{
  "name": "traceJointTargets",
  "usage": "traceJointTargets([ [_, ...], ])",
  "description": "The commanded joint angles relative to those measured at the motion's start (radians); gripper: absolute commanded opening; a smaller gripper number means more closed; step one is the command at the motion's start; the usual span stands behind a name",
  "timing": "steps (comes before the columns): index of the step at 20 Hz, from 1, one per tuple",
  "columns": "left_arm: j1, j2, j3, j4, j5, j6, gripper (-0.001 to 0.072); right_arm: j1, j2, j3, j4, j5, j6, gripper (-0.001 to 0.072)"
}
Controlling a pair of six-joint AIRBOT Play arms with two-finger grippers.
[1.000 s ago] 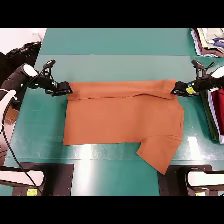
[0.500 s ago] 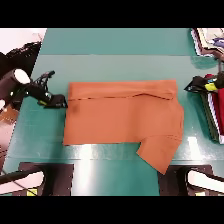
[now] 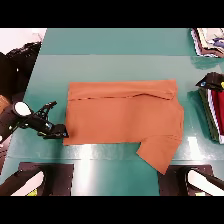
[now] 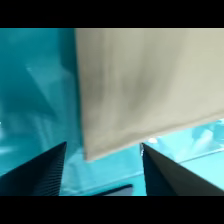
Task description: Fold the shirts.
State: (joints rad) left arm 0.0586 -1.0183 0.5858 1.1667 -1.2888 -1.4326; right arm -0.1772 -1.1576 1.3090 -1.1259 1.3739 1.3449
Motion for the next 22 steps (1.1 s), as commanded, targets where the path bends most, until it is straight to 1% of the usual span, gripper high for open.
traceJointTargets([
  [1, -0.001, 0.025, -0.072, -0.097, 0.029, -0.008, 0.0539, -0.001, 0.010, 0.001, 0.001, 0.022, -0.001, 0.0295],
  [4, -0.001, 0.025, -0.113, -0.138, 0.070, -0.008, 0.0539, -0.001, 0.010, 0.001, 0.001, 0.038, -0.001, 0.0295],
  [6, -0.001, 0.025, -0.113, -0.139, 0.106, -0.008, 0.0538, -0.001, 0.010, 0.001, 0.000, 0.050, -0.001, 0.0295],
  [7, 0.000, 0.025, -0.112, -0.140, 0.120, -0.008, 0.0464, -0.001, 0.010, 0.001, 0.000, 0.060, -0.001, 0.0295],
  [8, -0.001, 0.025, -0.112, -0.142, 0.129, -0.008, 0.0237, -0.002, 0.010, 0.001, -0.002, 0.075, -0.001, 0.0295],
  [9, 0.000, 0.025, -0.112, -0.151, 0.134, -0.007, 0.0082, -0.002, 0.010, 0.001, -0.008, 0.093, -0.001, 0.0295],
  [10, -0.001, 0.025, -0.105, -0.154, 0.132, -0.007, 0.0025, -0.001, 0.012, -0.005, -0.026, 0.113, -0.001, 0.0295],
  [13, -0.001, 0.025, -0.037, -0.153, 0.104, 0.001, 0.0024, -0.028, 0.074, -0.156, -0.084, 0.122, 0.000, 0.0295],
  [16, -0.001, 0.025, 0.039, -0.155, 0.089, 0.011, 0.0025, -0.114, 0.168, -0.416, -0.086, 0.149, 0.000, 0.0302],
  [17, -0.001, 0.025, 0.051, -0.157, 0.093, 0.011, 0.0025, -0.146, 0.193, -0.510, -0.092, 0.163, -0.001, 0.0410],
  [18, -0.001, 0.025, 0.056, -0.158, 0.101, 0.011, 0.0025, -0.174, 0.214, -0.602, -0.105, 0.177, -0.001, 0.0491],
  [20, -0.001, 0.025, 0.057, -0.158, 0.111, 0.011, 0.0025, -0.200, 0.236, -0.749, -0.105, 0.173, -0.001, 0.0480],
  [22, -0.001, 0.025, 0.057, -0.158, 0.118, 0.011, 0.0026, -0.198, 0.253, -0.846, -0.103, 0.130, 0.000, 0.0476],
])
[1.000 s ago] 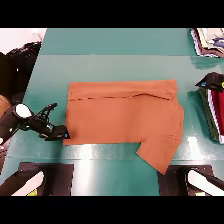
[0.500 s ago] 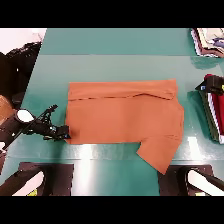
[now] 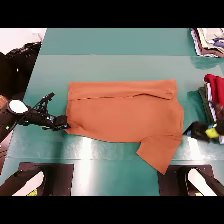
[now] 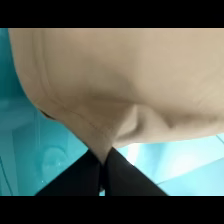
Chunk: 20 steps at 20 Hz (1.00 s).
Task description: Fold the shirts.
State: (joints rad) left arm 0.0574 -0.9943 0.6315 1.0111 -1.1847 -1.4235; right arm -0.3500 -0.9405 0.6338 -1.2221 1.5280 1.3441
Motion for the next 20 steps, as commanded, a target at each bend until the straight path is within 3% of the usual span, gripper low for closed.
traceJointTargets([
  [1, 0.000, 0.001, 0.011, -0.003, 0.016, 0.002, 0.0025, -0.014, 0.045, -0.199, -0.006, -0.048, 0.001, 0.0475],
  [11, 0.000, 0.001, 0.011, -0.002, -0.006, 0.018, 0.0025, 0.251, -0.076, -0.169, -0.009, -0.126, 0.092, 0.0417],
  [13, 0.000, 0.001, 0.011, -0.001, -0.007, 0.020, 0.0025, 0.291, -0.099, -0.169, -0.009, -0.127, 0.092, 0.0177],
  [15, 0.001, 0.002, 0.012, 0.003, -0.056, 0.041, 0.0024, 0.326, -0.080, -0.169, -0.010, -0.122, 0.091, 0.0020],
  [20, 0.000, 0.163, 0.007, 0.163, -0.203, -0.008, 0.0023, 0.342, 0.126, -0.166, -0.011, -0.004, 0.092, 0.0019],
])
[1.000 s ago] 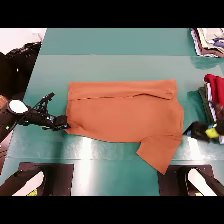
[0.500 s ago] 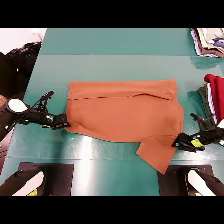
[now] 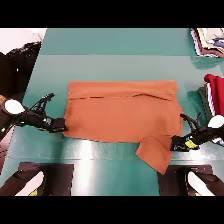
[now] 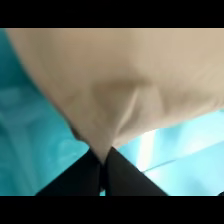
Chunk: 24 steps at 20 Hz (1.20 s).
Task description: Fold the shirts.
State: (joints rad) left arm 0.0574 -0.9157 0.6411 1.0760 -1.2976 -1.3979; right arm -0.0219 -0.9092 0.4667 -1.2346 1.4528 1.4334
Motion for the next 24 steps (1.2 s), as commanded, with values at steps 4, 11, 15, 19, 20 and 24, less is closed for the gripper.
traceJointTargets([
  [4, 0.000, 0.202, -0.010, 0.093, -0.312, -0.070, 0.0025, 0.014, 0.251, 0.046, 0.002, 0.150, 0.052, 0.0019],
  [11, 0.001, 0.114, 0.021, 0.069, -0.052, -0.069, 0.0024, 0.016, 0.040, 0.377, 0.004, 0.009, 0.023, 0.0018],
  [15, 0.001, -0.076, 0.169, 0.070, 0.168, -0.071, 0.0025, 0.016, -0.206, 0.605, 0.005, -0.088, 0.012, 0.0018],
  [19, 0.001, -0.271, 0.343, 0.069, 0.264, -0.072, 0.0025, 0.016, -0.426, 0.846, 0.005, -0.102, 0.003, 0.0018],
  [20, 0.001, -0.315, 0.375, 0.069, 0.281, -0.072, 0.0025, 0.016, -0.475, 0.900, 0.006, -0.105, 0.002, 0.0019],
  [24, 0.001, -0.441, 0.448, 0.068, 0.360, -0.072, 0.0025, 0.046, -0.656, 1.087, 0.013, -0.127, -0.003, 0.0019],
])
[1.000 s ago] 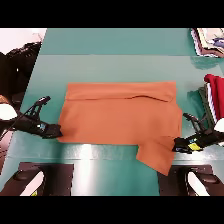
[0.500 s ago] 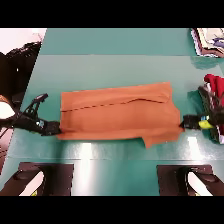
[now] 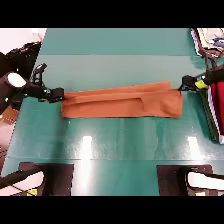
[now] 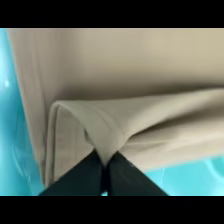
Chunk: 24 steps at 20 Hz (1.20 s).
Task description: Fold the shirts.
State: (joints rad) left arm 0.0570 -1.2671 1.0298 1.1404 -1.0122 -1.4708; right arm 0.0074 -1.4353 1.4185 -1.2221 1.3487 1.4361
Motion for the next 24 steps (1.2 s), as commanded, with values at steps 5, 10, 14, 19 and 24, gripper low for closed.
traceJointTargets([
  [5, 0.001, -0.121, 0.059, 0.004, 0.123, 0.000, 0.0028, 0.068, -0.326, 0.340, 0.001, -0.022, -0.005, 0.0101],
  [10, 0.001, -0.120, 0.127, 0.004, 0.038, -0.021, 0.0568, 0.036, -0.408, 0.483, 0.086, 0.067, -0.043, 0.0415],
  [14, 0.001, -0.118, 0.205, 0.002, -0.110, -0.014, 0.0096, -0.043, -0.372, 0.406, 0.107, 0.133, -0.110, 0.0415],
  [19, -0.004, -0.118, 0.206, -0.104, -0.163, -0.013, 0.0026, -0.187, -0.394, 0.233, 0.333, 0.153, -0.175, 0.0656],
  [24, -0.119, -0.118, 0.206, -0.107, -0.129, -0.013, 0.0026, -0.232, -0.476, 0.154, 0.420, 0.159, -0.234, 0.0660],
])
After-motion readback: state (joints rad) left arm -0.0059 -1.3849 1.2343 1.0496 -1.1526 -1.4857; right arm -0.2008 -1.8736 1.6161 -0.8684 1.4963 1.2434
